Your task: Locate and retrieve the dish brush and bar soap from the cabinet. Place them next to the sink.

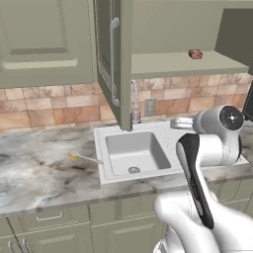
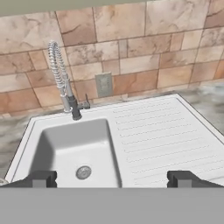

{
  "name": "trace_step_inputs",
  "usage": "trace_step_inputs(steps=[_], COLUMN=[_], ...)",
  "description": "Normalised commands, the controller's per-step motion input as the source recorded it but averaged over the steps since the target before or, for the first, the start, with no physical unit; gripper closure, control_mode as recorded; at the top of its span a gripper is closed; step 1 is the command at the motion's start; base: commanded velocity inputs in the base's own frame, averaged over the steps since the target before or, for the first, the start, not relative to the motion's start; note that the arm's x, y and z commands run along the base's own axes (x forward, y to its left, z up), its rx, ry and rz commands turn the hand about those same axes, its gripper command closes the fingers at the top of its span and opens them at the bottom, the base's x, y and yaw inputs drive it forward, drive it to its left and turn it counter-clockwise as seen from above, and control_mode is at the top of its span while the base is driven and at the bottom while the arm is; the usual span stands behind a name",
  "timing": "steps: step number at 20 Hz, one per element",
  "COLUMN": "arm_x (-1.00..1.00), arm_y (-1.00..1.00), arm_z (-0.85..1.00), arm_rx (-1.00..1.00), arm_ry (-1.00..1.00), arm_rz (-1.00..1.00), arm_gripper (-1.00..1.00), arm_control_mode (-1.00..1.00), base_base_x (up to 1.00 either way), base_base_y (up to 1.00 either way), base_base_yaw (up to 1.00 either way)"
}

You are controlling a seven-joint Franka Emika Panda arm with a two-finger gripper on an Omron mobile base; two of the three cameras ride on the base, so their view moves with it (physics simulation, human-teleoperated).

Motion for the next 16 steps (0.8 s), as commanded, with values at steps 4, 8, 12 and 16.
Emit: trace_step_inputs(steps=[4, 8, 12, 16], arm_x=[-0.1, -0.09, -0.17, -0.11], arm_y=[-0.01, -0.01, -0.09, -0.17], arm_z=[0.22, 0.24, 0.32, 0.32], arm_rx=[-0.07, -0.03, 0.0, 0.01], arm_ry=[-0.06, -0.1, -0.08, -0.03], arm_rz=[-0.09, -0.04, 0.0, 0.0], arm_gripper=[-1.0, -1.0, -1.0, -1.0], arm_control_mode=[-1.0, -1.0, -1.0, -1.0], base_base_x=[0.0, 0.0, 0.0, 0.0], base_base_y=[0.0, 0.0, 0.0, 0.0], base_base_yaw=[0.0, 0.0, 0.0, 0.0])
